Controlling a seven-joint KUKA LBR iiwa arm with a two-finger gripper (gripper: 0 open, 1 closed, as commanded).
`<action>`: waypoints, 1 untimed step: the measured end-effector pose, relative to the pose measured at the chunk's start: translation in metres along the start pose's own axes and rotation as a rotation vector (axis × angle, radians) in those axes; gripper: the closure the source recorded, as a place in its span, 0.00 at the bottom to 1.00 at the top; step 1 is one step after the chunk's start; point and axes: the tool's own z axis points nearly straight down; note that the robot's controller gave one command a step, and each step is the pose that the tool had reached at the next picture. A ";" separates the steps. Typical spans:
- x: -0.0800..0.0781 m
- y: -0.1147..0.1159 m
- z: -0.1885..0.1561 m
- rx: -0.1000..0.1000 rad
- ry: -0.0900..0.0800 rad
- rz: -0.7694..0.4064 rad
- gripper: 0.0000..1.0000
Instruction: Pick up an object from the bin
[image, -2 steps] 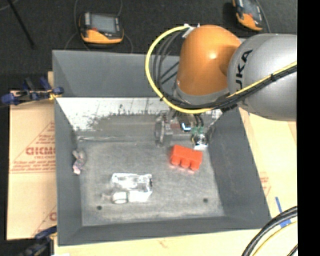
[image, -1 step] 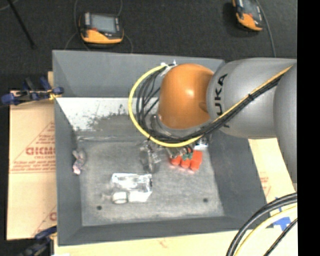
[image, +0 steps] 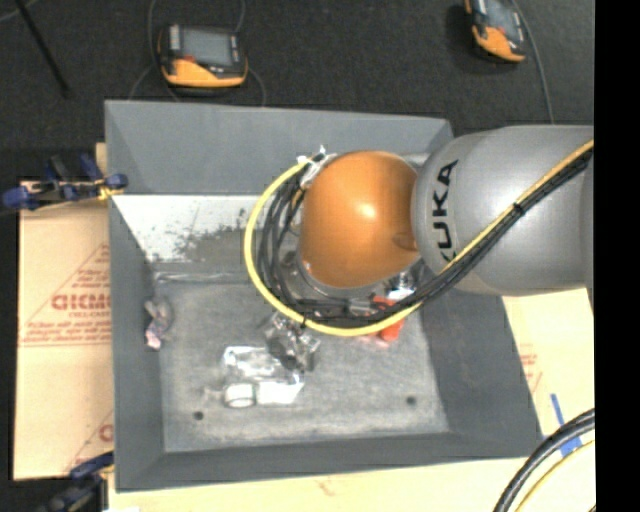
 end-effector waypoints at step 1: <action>-0.058 0.026 0.011 -0.001 -0.005 0.253 1.00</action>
Offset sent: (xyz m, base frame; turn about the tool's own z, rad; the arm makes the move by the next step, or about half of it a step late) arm 0.0172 0.0587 -0.0119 0.2552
